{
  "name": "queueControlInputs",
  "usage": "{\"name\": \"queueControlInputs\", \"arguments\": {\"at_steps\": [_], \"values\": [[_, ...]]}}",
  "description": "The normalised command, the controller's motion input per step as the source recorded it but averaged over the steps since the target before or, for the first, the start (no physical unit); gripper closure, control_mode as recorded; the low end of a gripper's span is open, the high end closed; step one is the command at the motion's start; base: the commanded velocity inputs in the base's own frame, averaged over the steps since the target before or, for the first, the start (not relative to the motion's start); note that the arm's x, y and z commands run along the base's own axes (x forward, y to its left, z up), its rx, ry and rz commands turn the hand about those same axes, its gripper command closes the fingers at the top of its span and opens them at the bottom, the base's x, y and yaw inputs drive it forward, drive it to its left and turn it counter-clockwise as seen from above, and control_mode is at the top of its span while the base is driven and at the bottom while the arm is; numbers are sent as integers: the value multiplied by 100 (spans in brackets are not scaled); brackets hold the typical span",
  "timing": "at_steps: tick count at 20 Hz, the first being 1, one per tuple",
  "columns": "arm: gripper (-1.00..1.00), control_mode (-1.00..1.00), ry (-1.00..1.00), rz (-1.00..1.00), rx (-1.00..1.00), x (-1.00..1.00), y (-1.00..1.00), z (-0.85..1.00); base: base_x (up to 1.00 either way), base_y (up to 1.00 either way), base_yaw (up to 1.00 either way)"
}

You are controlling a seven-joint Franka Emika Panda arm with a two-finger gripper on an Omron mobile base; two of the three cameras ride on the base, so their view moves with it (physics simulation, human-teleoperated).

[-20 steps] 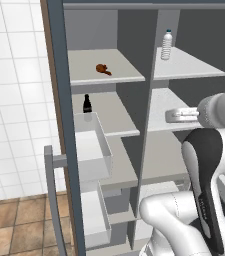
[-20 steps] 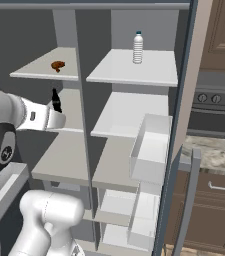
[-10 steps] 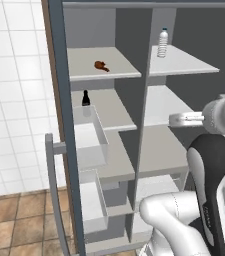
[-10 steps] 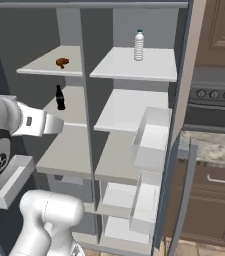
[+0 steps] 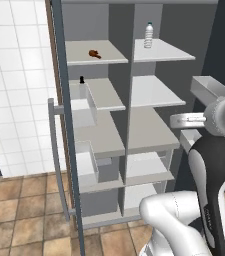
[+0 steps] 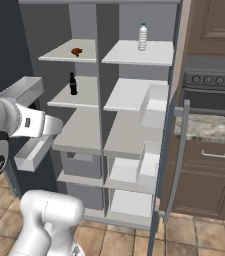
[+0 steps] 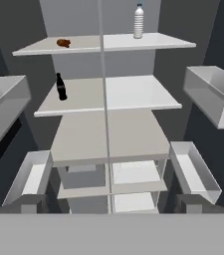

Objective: There's a chicken drumstick in the fridge that needs to be moved to the freezer for freezing. Pick up the chicken drumstick from the fridge, place it on any shelf in the freezer, and close the fridge and freezer doors when done.

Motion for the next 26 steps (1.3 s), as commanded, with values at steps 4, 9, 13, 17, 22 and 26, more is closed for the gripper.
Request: {"name": "queueControlInputs", "arguments": {"at_steps": [4,9,13,17,22,26], "values": [[-100,100,0,0,0,0,0,0,-19,1,0],[-100,100,0,0,0,0,0,0,0,0,0],[-100,100,0,0,0,0,0,0,-11,0,0],[-100,-100,0,0,0,-11,0,0,-13,0,0],[-100,-100,0,-1,0,-24,-29,0,0,0,0],[-100,-100,-9,-4,0,-33,-56,0,0,0,0]]}}
